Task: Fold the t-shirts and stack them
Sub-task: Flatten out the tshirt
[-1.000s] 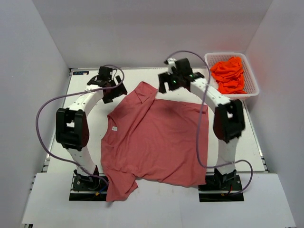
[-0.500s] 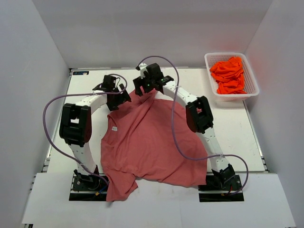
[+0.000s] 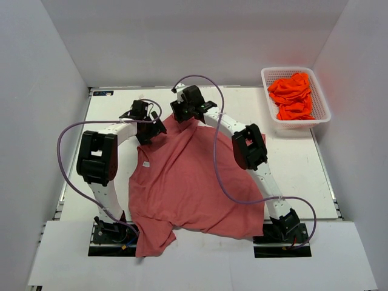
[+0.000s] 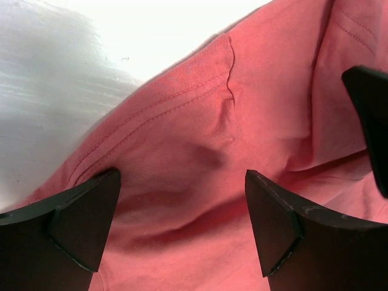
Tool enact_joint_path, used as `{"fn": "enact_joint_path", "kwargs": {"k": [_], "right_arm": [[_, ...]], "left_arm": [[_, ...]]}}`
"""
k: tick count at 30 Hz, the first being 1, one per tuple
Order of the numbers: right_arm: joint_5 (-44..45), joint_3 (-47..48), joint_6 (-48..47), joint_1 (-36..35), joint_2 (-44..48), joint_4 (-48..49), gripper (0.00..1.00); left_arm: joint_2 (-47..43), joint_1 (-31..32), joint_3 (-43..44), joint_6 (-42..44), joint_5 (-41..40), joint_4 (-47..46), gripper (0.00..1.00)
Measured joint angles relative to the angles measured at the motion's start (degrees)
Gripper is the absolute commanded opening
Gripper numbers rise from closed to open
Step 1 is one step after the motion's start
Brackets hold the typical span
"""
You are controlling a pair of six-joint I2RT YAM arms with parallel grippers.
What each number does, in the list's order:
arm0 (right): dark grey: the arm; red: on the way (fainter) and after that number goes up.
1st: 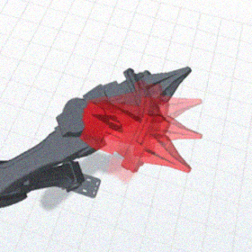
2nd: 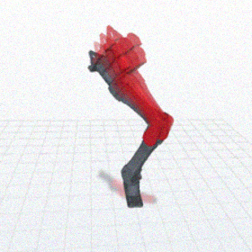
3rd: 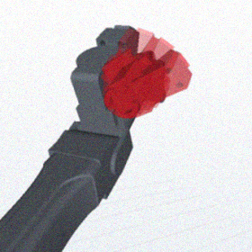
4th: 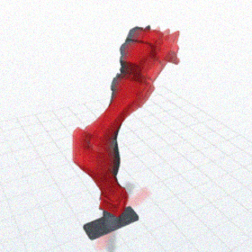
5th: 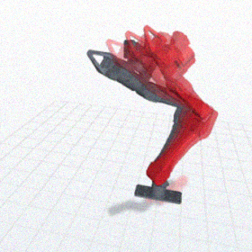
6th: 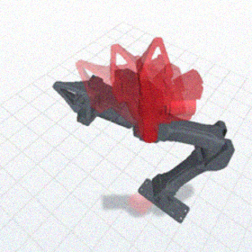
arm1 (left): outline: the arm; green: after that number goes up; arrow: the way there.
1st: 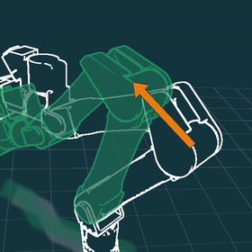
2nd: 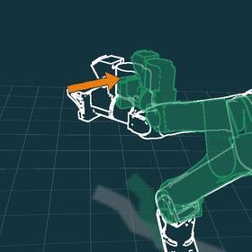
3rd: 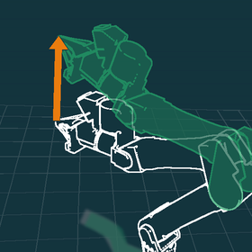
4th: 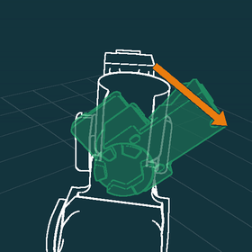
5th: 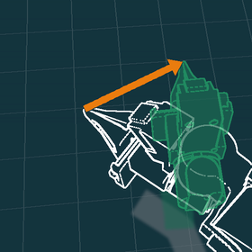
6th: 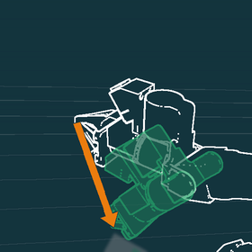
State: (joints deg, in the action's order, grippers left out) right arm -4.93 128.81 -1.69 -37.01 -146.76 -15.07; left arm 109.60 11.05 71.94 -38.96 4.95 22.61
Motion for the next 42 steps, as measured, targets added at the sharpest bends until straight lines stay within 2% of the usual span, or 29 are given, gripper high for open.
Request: {"fn": "enact_joint_path", "kwargs": {"k": [3, 10, 12, 13, 15, 16, 19, 36, 38, 42], "right_arm": [[0.70, -0.02, -0.26, 0.09, -0.11, 0.17, 0.53], [-1.05, -0.02, -1.36, 0.11, -1.31, 0.07, 0.56], [-1.51, -0.02, -1.70, 0.02, -1.62, -0.13, 0.47], [-1.51, -0.09, -1.73, -0.04, -1.70, -0.26, 0.35], [-1.29, -0.37, -1.51, -0.13, -1.70, -0.22, 0.25], [-0.94, -0.55, -1.11, -0.15, -1.70, 0.00, 0.13], [1.18, -1.90, 0.09, -0.20, -1.68, 2.08, 0.00], [15.17, -3.82, 7.06, 1.42, -0.07, 6.71, 0.00], [15.67, -4.02, 8.61, 1.77, -0.07, 6.62, 0.15], [15.04, -4.52, 10.40, 2.67, 0.07, 6.64, 0.28]], "left_arm": [[-0.70, 0.00, -1.20, -0.35, 0.02, -1.05, 0.94], [-0.76, 0.00, -1.36, -0.72, 0.09, -1.42, 0.93], [-0.76, -0.02, -1.36, -0.74, 0.09, -1.40, 0.93], [-0.76, -0.02, -1.36, -0.74, 0.09, -1.38, 0.93], [-0.76, -0.02, -1.36, -0.79, 0.09, -1.38, 0.93], [-0.81, -0.02, -1.40, -0.90, 0.07, -1.40, 0.93], [-1.31, -0.02, -2.10, -1.11, 0.00, -1.64, 0.91], [-3.54, 0.07, -4.74, -3.82, -2.86, -0.11, 0.90], [-3.65, 0.09, -4.83, -4.15, -3.08, 0.13, 0.90], [-3.87, 0.11, -4.87, -4.48, -3.32, 0.94, 0.90]]}}
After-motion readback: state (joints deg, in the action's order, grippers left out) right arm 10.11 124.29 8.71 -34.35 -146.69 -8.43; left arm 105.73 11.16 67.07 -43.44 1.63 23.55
